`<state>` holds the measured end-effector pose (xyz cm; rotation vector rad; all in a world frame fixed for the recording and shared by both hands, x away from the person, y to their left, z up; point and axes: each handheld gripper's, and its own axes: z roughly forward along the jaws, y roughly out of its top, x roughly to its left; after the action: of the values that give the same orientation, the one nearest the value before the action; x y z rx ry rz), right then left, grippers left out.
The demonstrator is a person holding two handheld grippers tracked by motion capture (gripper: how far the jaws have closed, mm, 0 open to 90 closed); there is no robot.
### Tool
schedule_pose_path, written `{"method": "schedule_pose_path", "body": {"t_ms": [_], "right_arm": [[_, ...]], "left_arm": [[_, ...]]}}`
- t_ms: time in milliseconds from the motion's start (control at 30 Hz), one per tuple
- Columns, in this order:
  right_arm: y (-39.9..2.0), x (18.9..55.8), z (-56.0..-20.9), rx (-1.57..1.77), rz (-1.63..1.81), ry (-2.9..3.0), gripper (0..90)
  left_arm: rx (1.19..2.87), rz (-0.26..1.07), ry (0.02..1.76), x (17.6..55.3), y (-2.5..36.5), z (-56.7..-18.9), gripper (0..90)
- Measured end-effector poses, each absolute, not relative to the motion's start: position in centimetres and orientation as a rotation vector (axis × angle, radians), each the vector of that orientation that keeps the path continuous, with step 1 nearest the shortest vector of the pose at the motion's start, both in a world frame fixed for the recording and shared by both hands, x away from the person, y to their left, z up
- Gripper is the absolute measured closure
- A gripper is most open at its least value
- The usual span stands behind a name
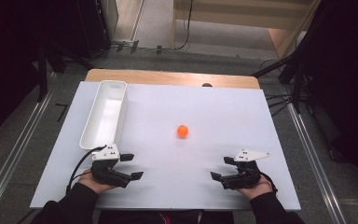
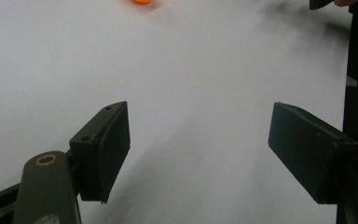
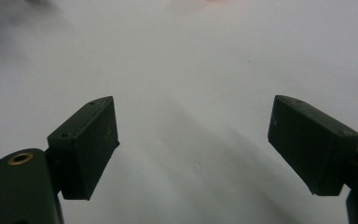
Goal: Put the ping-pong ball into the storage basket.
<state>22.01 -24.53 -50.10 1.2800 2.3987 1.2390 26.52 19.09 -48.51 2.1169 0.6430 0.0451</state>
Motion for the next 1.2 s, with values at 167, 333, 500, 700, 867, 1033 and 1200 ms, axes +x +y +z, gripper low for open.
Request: {"method": "schedule_pose_path", "body": {"t_ms": [167, 333, 500, 700, 867, 1033, 1200], "right_arm": [[-24.55, 22.01, -50.11, 1.286, 1.239, 2.399, 14.8], [-24.53, 22.02, -50.14, 1.279, 1.237, 2.409, 14.8], [-24.42, 22.01, -50.15, 1.275, 1.232, 2.419, 14.8], [-24.48, 22.05, -50.23, 1.280, 1.226, 2.411, 14.7], [-24.52, 22.07, -50.28, 1.284, 1.227, 2.413, 14.8], [-24.57, 22.09, -50.23, 1.276, 1.233, 2.411, 14.8], [-24.46, 21.99, -50.16, 1.279, 1.234, 2.414, 14.8]], "left_arm": [[2.119, 0.043, 0.640, 26.52, 19.04, -48.51, 21.1], [2.123, 0.038, 0.634, 26.51, 18.85, -48.61, 21.1], [2.125, 0.037, 0.631, 26.53, 18.89, -48.62, 21.1], [2.123, 0.028, 0.631, 26.61, 18.96, -48.66, 21.3], [2.119, 0.017, 0.634, 26.80, 19.02, -48.77, 21.4], [2.116, 0.018, 0.628, 26.86, 19.02, -48.79, 21.4], [2.098, -0.001, 0.638, 27.28, 18.69, -48.95, 21.6]]}}
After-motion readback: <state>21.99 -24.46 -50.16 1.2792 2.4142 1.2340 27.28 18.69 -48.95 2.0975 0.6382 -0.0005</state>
